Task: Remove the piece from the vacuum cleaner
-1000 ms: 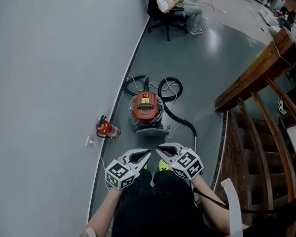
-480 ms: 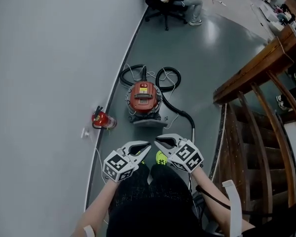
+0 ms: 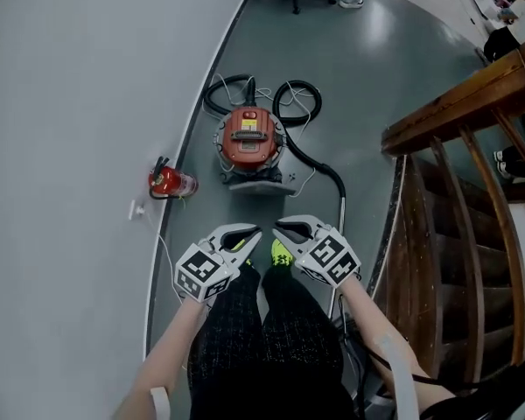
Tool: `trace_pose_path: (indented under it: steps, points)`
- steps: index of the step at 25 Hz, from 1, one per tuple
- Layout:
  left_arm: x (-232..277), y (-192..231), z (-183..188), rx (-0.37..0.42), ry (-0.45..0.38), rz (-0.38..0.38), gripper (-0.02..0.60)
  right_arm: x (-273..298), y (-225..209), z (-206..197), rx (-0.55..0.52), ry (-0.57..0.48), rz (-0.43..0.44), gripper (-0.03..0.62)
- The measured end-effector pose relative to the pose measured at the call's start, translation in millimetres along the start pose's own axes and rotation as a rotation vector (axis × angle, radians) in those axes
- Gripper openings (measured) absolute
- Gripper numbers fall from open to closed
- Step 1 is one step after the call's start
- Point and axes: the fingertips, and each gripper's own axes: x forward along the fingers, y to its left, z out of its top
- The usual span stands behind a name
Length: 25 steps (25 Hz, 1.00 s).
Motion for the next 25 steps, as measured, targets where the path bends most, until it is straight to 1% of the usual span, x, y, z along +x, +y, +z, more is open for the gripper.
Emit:
trace_pose_path:
  steps: [2, 5, 8, 14, 17, 20, 21, 25]
  points:
    - [8, 10, -7, 0.001, -0.002, 0.008, 0.008, 10, -10, -11, 0.003, 0.015, -0.009, 0.072]
    - [21, 20, -24, -0.002, 0.013, 0.016, 0.008, 20, -23, -31, 0.012, 0.037, -0.019, 0.107]
    - [33, 32, -42, 0.005, 0.024, 0.019, 0.008, 34, -36, -44, 0.032, 0.031, -0.021, 0.123]
    - [48, 59, -74, -0.015, 0.027, 0.035, 0.038, 71, -51, -66, 0.051, 0.052, -0.014, 0.149]
    - [59, 76, -89, -0.007, 0.043, 0.048, 0.073, 87, -60, -81, 0.070, 0.060, -0.017, 0.149]
    - [74, 95, -104, -0.007, 0.052, 0.047, 0.096, 103, -77, -98, 0.067, 0.077, -0.038, 0.161]
    - [78, 100, -110, -0.008, 0.059, 0.045, 0.113, 109, -81, -103, 0.070, 0.084, -0.043, 0.167]
    - [94, 118, -134, -0.021, 0.085, 0.042, 0.132, 129, -92, -124, 0.102, 0.096, -0.036, 0.175]
